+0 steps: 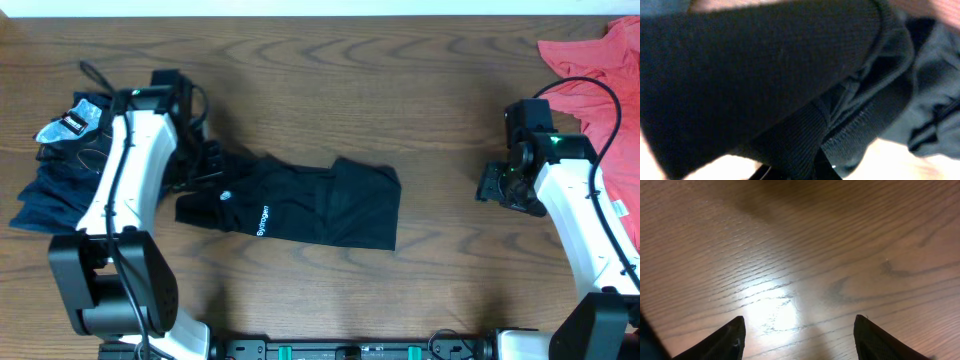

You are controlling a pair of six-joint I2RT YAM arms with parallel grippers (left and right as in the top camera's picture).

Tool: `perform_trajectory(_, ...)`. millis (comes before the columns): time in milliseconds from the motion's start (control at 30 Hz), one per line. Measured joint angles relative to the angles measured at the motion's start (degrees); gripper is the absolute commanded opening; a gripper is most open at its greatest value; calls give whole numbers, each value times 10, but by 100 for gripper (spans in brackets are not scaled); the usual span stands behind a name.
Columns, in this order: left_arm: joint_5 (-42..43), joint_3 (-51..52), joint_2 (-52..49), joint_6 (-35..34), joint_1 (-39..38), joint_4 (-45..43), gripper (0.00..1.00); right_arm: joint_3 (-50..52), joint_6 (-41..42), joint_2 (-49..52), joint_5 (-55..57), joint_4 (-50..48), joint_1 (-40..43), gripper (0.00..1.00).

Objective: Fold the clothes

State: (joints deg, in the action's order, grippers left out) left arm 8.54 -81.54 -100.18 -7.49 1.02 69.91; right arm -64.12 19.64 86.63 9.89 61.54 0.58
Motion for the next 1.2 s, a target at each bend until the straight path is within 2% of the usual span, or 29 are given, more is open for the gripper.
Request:
perform_trajectory(167,-5,-43,0,-14,-93,7,6,0,-7,0,0,0,1,68)
perform_trajectory(300,-6,-46,0,-45,-196,-17,6,0,-8,0,0,0,1,69)
perform_trajectory(600,1,-47,0,-129,-388,-178,10,0,-17,0,-1,0,1,70)
perform_trajectory(933,1,-47,-43,-151,-459,-218,10,0,-27,0,-11,0,1,70)
perform_trajectory(967,0,-47,-49,-151,-461,-223,14,0,-27,0,-11,0,1,70)
perform_trajectory(1033,0,-47,-61,-151,-469,-231,37,0,-28,0,-12,0,1,70)
perform_trajectory(1100,1,-47,-63,-150,-478,-236,53,0,-28,0,-13,0,1,71)
perform_trajectory(1133,3,-47,-63,-150,-482,-237,57,0,-28,0,-13,0,1,72)
perform_trajectory(1200,16,-47,-62,-146,-489,-236,58,0,-28,0,-13,0,1,74)
